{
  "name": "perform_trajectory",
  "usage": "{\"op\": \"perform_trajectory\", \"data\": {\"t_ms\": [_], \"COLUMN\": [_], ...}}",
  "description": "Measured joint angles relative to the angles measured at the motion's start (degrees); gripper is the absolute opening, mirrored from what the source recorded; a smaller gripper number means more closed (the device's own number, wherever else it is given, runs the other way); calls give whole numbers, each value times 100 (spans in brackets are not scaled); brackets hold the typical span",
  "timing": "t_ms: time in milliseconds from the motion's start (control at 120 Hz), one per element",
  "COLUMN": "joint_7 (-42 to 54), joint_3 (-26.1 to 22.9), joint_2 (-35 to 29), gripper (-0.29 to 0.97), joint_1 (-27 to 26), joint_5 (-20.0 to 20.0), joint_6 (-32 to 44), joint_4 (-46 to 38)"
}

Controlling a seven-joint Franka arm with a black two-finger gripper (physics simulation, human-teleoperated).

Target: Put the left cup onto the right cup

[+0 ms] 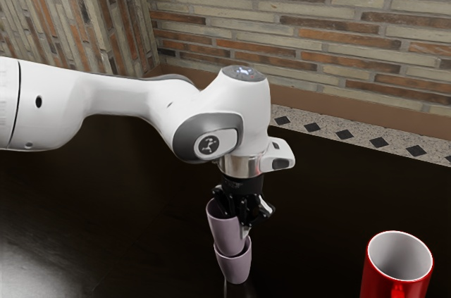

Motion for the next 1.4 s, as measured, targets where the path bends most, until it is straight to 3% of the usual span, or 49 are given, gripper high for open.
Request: {"op": "perform_trajectory", "data": {"t_ms": [558,742,883,1283,1400], "joint_7": [-338,-415,-468,-510,-57], "joint_3": [2,1,5,19,181], "joint_2": [147,141,133,-609,-767], "gripper": [-10,29,47,63,65], "joint_1": [15,1,11,-132,-326], "joint_5": [63,28,21,465,538], "joint_6": [205,238,250,109,-287], "joint_4": [-36,-52,-54,158,761]}}
